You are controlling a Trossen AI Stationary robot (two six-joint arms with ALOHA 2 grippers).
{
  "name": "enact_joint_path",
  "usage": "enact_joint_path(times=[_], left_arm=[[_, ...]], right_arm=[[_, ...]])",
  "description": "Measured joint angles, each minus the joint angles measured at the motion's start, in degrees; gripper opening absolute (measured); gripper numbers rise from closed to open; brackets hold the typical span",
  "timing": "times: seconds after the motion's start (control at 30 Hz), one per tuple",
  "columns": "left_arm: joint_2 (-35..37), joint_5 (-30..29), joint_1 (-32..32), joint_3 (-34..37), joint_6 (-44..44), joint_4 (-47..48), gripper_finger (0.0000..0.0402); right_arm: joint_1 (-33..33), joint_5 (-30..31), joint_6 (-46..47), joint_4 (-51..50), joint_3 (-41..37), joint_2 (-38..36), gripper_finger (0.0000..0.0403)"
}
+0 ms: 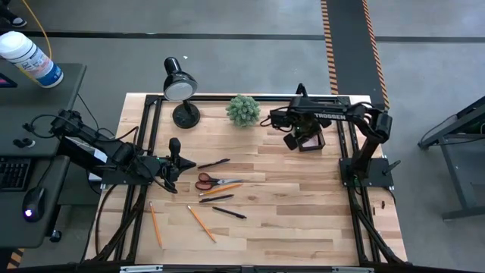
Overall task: Pick and place office supplies into organizer
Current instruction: Put the bottom ballpen into the desk organizer
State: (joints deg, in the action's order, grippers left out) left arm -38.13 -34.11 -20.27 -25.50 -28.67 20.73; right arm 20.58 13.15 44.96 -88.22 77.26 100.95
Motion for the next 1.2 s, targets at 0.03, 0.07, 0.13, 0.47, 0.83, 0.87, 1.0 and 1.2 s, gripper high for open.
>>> enact_joint_path(times=[0.03, 0.07, 0.13, 0.47, 0.83, 0.87, 1.0, 1.2], left_arm=[[0.0, 0.0, 0.0, 0.0, 0.0, -0.02, 0.0001], [0.0, 0.0, 0.0, 0.0, 0.0, -0.02, 0.0001], [0.0, 0.0, 0.01, 0.0, 0.0, -0.02, 0.0001], [0.0, 0.0, 0.0, 0.0, 0.0, -0.02, 0.0001], [0.0, 0.0, 0.01, 0.0, 0.0, -0.04, 0.0001], [0.0, 0.0, 0.01, 0.0, 0.0, -0.06, 0.0001], [0.0, 0.0, 0.01, 0.0, 0.45, -0.11, 0.0001], [0.0, 0.0, 0.01, 0.0, 0.55, -0.11, 0.0001]], right_arm=[[-0.78, 0.07, 0.36, 0.0, 0.72, -0.02, 0.0125], [-1.58, 0.19, 1.05, -0.06, 1.55, -0.02, 0.0123], [-3.4, 0.26, 2.28, 0.04, 3.83, -0.02, 0.0119], [-19.77, -1.03, 4.22, 18.93, 9.17, -0.15, 0.0118], [-42.06, 14.21, 5.54, 35.87, 8.5, 0.32, 0.0119], [-43.85, 15.21, 5.2, 37.33, 7.94, 0.35, 0.0119], [-50.39, 18.02, 4.53, 45.47, 4.41, 0.33, 0.0119], [-55.88, 16.7, 1.72, 64.76, -5.41, 0.34, 0.0119]])
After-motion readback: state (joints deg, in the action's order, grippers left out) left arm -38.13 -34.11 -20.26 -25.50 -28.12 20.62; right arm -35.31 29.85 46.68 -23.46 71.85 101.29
